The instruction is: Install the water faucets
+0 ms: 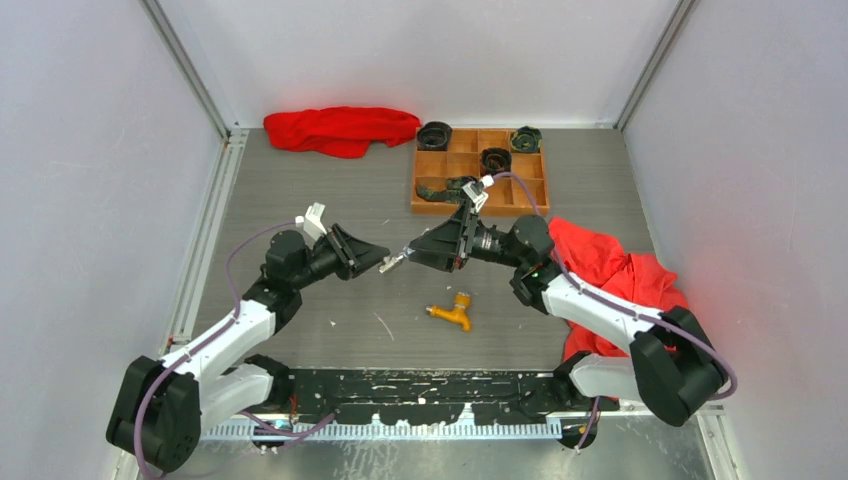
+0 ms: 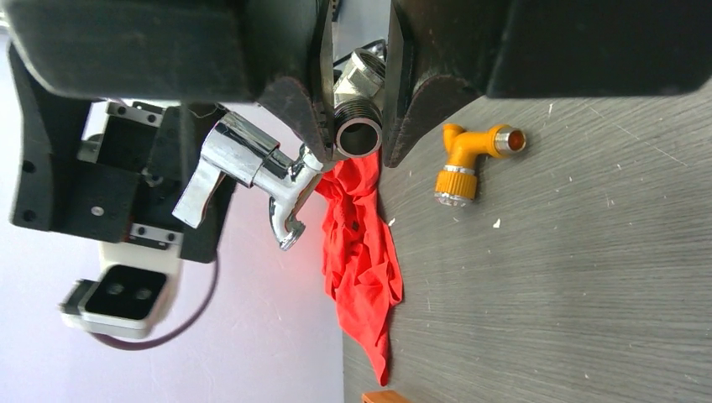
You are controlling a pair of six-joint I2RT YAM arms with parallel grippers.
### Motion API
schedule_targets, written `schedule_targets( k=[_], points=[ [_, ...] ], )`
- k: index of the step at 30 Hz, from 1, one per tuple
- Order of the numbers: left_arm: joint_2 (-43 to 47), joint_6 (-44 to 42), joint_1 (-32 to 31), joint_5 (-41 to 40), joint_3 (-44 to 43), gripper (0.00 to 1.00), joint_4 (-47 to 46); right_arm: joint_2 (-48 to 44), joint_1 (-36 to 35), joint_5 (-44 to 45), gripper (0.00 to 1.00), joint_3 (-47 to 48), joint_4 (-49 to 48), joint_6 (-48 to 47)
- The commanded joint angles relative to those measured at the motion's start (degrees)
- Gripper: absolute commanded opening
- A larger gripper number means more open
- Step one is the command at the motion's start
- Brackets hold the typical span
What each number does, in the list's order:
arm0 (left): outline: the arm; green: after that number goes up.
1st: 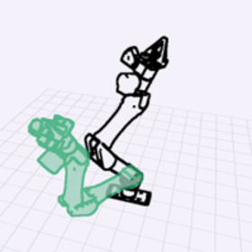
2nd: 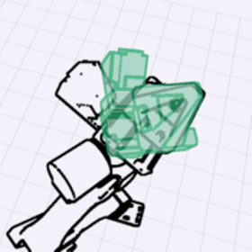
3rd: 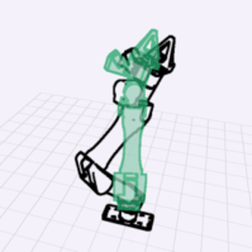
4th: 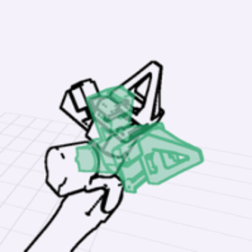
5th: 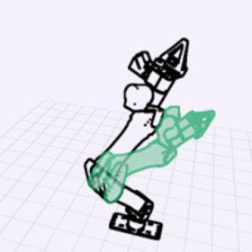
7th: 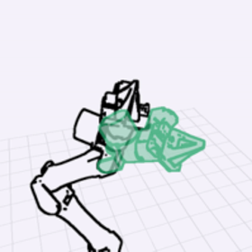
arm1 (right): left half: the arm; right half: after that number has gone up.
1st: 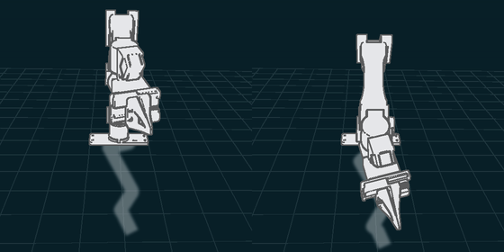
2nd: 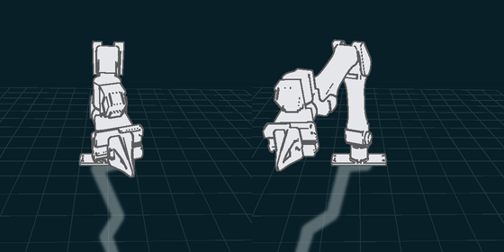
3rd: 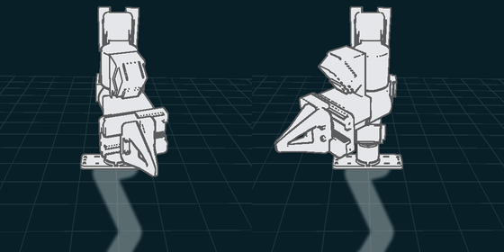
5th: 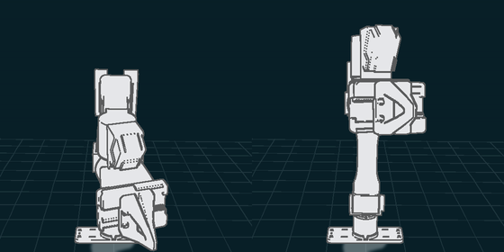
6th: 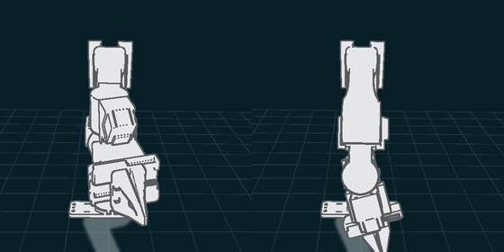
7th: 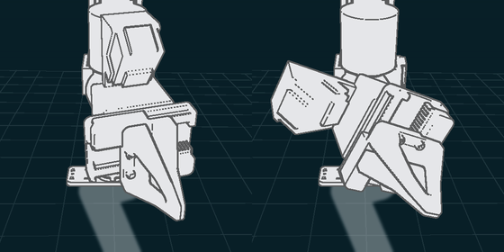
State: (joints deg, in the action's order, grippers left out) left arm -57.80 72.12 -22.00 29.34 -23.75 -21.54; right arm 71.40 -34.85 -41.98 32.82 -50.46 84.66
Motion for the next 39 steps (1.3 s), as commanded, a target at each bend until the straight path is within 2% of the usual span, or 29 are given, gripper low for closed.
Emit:
schedule_targets(
  k=[1,6,10,12,15,17,20,27,39],
  points=[
    [-0.12,1.90,0.07,0.98,-3.48,0.00,-2.98,-5.33,0.13,-2.77,0.79,7.45,15.57,-16.25],
    [-0.05,2.23,0.50,2.74,-4.49,0.00,-1.01,-10.47,0.29,-2.69,0.78,15.17,35.96,-38.56],
    [0.61,2.07,1.56,5.15,-5.58,0.00,1.78,-17.06,0.31,2.33,0.79,18.38,48.14,-60.42],
    [1.12,1.94,2.07,6.39,-6.09,0.00,3.33,-21.76,0.33,5.16,0.79,15.79,47.52,-68.41],
    [1.76,1.58,2.72,8.14,-7.04,0.00,5.36,-28.66,0.31,5.62,0.80,7.09,39.19,-77.94],
    [2.25,1.54,3.00,9.18,-7.53,0.00,6.42,-30.68,0.31,6.03,0.80,2.91,35.31,-83.19],
    [2.58,1.46,3.44,11.38,-8.44,0.00,8.32,-30.58,0.31,5.58,0.80,0.54,34.36,-92.32],
    [1.75,0.13,4.15,21.16,-11.49,0.00,10.64,-28.77,0.31,4.03,0.82,-1.63,31.97,-105.22],
    [0.13,-4.48,4.11,28.11,-16.27,0.00,16.26,-21.85,0.26,0.06,0.80,1.79,28.59,-109.62]
  ],
)
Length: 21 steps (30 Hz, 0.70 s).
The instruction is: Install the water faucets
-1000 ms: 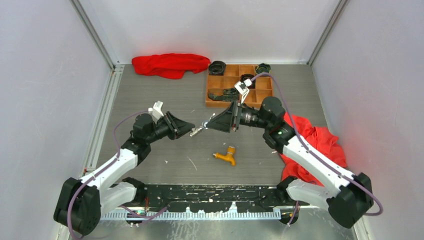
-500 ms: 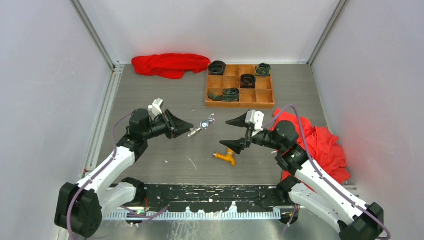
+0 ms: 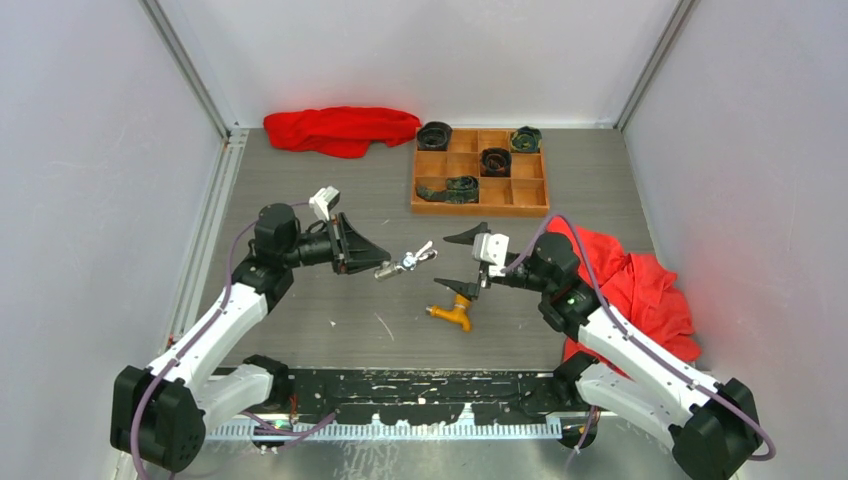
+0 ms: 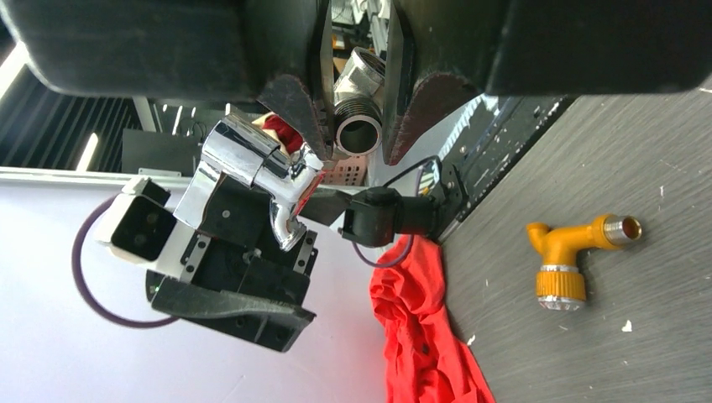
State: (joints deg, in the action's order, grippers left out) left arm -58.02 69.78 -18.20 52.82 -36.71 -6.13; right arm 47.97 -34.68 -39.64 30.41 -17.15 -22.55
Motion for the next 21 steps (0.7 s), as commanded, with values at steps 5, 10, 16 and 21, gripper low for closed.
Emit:
schedule_targets(
  k=[5,10,16,21],
  points=[
    [0.53,-2.79,0.34,5.55,-3.31,0.00,1.69,3.71,-0.60,-3.78,0.80,4.92,-6.95,-2.15],
    [0.54,-3.05,0.35,6.66,-3.26,0.00,1.89,6.40,-0.95,-8.52,0.78,6.79,-6.09,-2.36],
    [0.31,-4.43,0.34,7.42,-3.98,0.00,3.49,9.05,-2.52,-10.89,0.69,9.84,-0.74,-6.15],
    [-0.19,-4.56,0.29,7.65,-4.06,0.00,3.41,10.73,-3.23,-11.72,0.58,11.41,2.34,-7.55]
  ],
)
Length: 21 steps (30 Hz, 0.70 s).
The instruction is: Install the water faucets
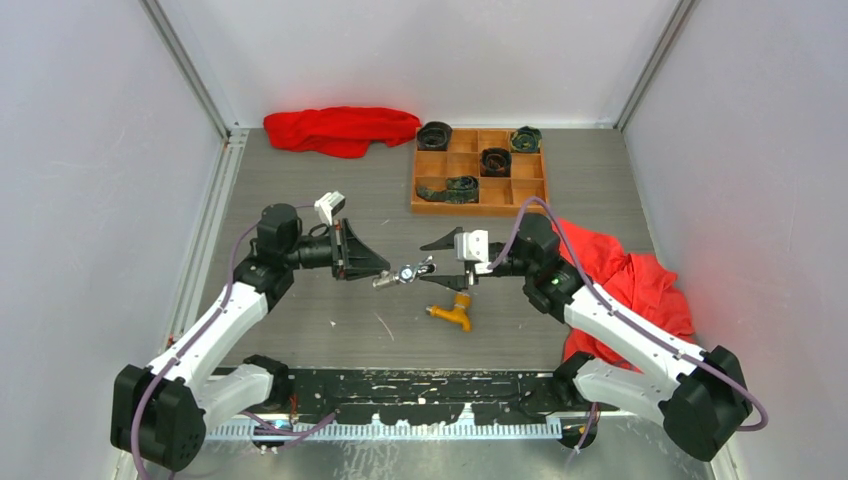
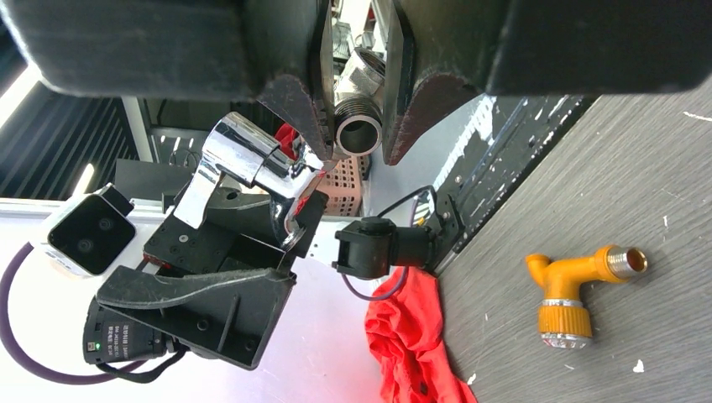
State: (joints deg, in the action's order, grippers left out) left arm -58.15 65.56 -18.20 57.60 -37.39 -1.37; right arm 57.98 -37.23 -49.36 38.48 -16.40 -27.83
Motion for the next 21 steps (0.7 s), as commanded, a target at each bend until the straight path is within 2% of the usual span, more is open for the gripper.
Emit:
schedule_targets(
  k=[1,7,10,14,15,16,18,19,21],
  points=[
    [-0.07,-0.34,0.35,2.86,-3.44,0.00,-1.42,0.99,-0.79,-2.06,0.55,3.54,2.31,-2.50],
    [-0.26,-0.26,0.32,2.87,-3.64,0.00,-1.67,1.83,-1.30,-2.37,0.28,3.94,3.87,-2.86],
    [-0.37,-0.17,0.32,2.66,-3.82,0.00,-1.79,1.91,-1.38,-2.84,0.03,3.96,4.71,-2.88],
    [-0.51,-0.08,0.29,1.07,-4.00,0.00,-1.58,0.77,-1.51,-2.27,0.01,2.38,2.61,0.98],
    [-0.64,-0.08,0.35,0.72,-4.13,0.08,-1.57,0.19,-1.46,-0.99,0.01,1.38,0.85,2.69],
    [-0.77,-0.15,0.28,0.23,-4.24,0.20,-1.39,-0.59,-1.46,0.83,0.01,0.06,-1.12,4.50],
    [-0.93,-0.83,0.50,-1.14,-4.96,0.52,0.51,-2.42,-1.50,4.59,0.01,-2.92,-5.21,7.69],
    [-0.76,-1.74,0.66,-2.43,-5.69,0.62,2.89,-3.37,-1.49,6.18,0.01,-4.28,-7.15,8.87],
    [-0.39,-4.23,1.03,-4.93,-7.16,0.73,7.24,-5.26,-1.46,9.42,0.01,-6.95,-10.75,11.50]
  ],
)
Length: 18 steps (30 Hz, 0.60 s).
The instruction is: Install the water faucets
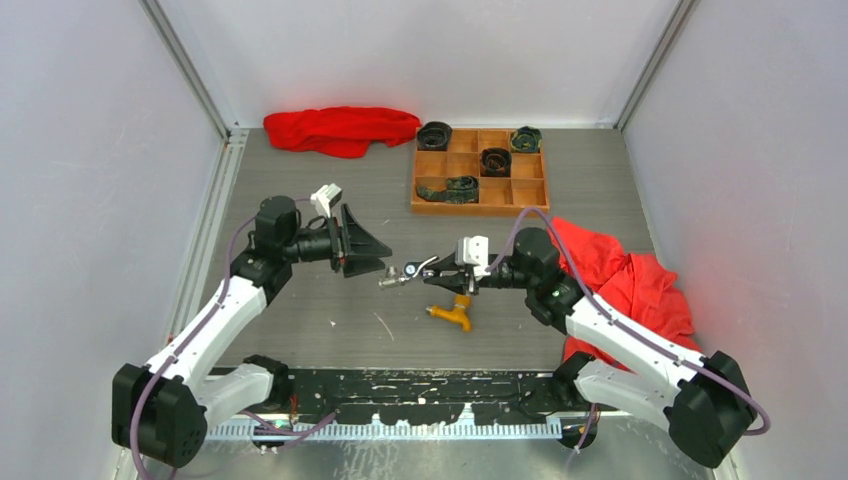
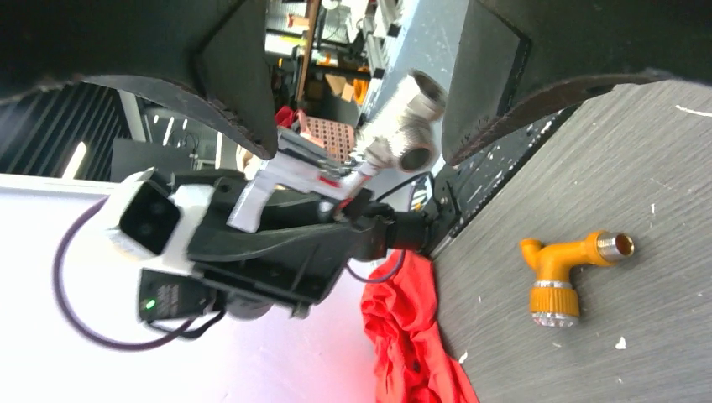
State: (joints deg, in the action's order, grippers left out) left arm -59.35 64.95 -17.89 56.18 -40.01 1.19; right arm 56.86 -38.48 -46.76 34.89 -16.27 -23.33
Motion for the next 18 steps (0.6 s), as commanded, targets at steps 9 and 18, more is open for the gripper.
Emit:
schedule_targets(
  k=[9,18],
  points=[
    [6.21,-4.67,2.81,-8.02,-3.47,0.80,5.71,-7.15,-0.26,13.83,0.00,-10.65,-25.47,16.57],
    [12.38,9.48,2.93,-8.03,7.10,0.94,-9.69,-5.76,-0.23,14.73,0.00,-14.62,-39.73,23.39]
  ],
)
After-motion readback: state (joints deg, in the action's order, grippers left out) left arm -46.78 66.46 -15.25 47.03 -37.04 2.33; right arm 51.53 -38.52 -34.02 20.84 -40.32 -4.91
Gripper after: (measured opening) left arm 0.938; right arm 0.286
